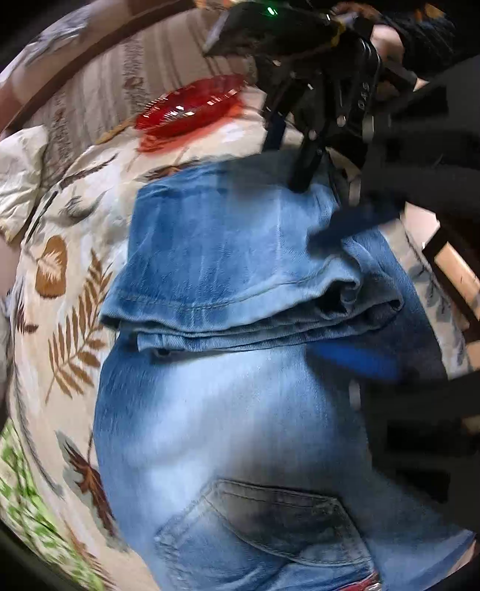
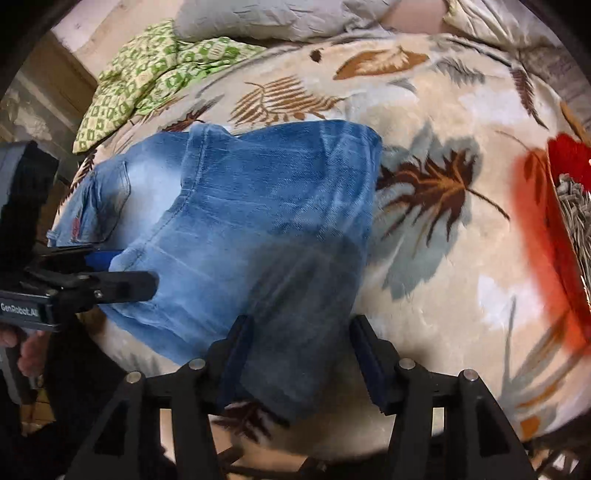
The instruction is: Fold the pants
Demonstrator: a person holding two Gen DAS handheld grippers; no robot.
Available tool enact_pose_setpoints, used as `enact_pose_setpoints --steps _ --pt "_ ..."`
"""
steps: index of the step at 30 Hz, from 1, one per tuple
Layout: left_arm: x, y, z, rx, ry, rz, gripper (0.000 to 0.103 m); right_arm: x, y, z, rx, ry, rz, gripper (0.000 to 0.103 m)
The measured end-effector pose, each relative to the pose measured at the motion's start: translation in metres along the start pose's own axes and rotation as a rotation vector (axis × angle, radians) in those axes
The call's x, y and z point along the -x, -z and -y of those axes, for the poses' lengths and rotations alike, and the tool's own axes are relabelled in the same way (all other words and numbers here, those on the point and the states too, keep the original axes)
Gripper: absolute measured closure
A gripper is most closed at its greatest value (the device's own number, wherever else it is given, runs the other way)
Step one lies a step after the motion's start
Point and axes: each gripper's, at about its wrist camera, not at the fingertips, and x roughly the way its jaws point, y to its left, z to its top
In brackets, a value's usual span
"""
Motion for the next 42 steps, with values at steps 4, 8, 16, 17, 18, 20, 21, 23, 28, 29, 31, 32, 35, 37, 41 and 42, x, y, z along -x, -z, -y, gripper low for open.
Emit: enact_pose_setpoints --steps 4,8,16,17,18,20,21,23,28,29,31,32,35,37,41,42 --pt "0.006 0.0 0.008 -0.056 0.024 -0.011 0.076 0.0 0.001 -0.005 0.039 0.029 0.003 0.044" --pt "0.025 0.003 0.003 -0.067 0.02 0.055 0.078 0.002 0.007 -0.004 0.046 0.011 0.019 0.044" --pt "0.014 0.008 -0.013 -0.048 0.002 0.029 0.054 0.003 0.012 -0.005 0.064 0.022 0.017 0.044" --pt "0.019 0.01 -0.012 -0.042 0.02 0.043 0.048 0.003 0.011 -0.004 0.06 0.016 0.016 0.044" --pt "0.026 0.014 -0.011 -0.04 0.034 0.064 0.038 0.003 0.01 -0.003 0.055 0.011 0.016 0.044" --pt "0.035 0.02 -0.005 -0.063 0.017 0.084 0.028 0.004 0.009 -0.001 0.055 0.004 0.017 0.044" --pt "0.033 0.022 0.0 -0.092 -0.009 0.075 0.028 0.004 0.009 -0.001 0.056 0.004 0.019 0.044" --pt "0.027 0.027 0.006 -0.143 -0.063 0.053 0.028 0.004 0.008 -0.003 0.065 0.013 0.016 0.044" --pt "0.011 0.033 0.017 -0.245 -0.129 0.029 0.085 0.002 0.007 -0.008 0.079 0.024 0.011 0.044" --pt "0.017 0.035 0.018 -0.248 -0.104 0.035 0.085 0.002 0.007 -0.007 0.082 0.023 0.01 0.044" --pt "0.019 0.039 0.01 -0.228 -0.076 0.025 0.085 0.001 0.007 -0.009 0.086 0.024 0.007 0.045" --pt "0.011 0.04 0.002 -0.206 -0.079 0.0 0.085 0.001 0.007 -0.01 0.087 0.023 0.006 0.044" --pt "0.007 0.044 -0.003 -0.207 -0.076 0.009 0.085 -0.001 0.006 -0.015 0.109 0.043 0.0 0.043" --pt "0.012 0.045 -0.003 -0.207 -0.084 0.012 0.082 -0.002 0.006 -0.016 0.114 0.05 0.002 0.043" --pt "0.042 0.043 -0.004 -0.173 -0.078 0.063 0.052 0.001 0.006 -0.014 0.095 0.034 0.005 0.042" --pt "0.054 0.039 -0.004 -0.159 -0.069 0.103 0.033 0.003 0.005 -0.012 0.085 0.025 0.004 0.041"
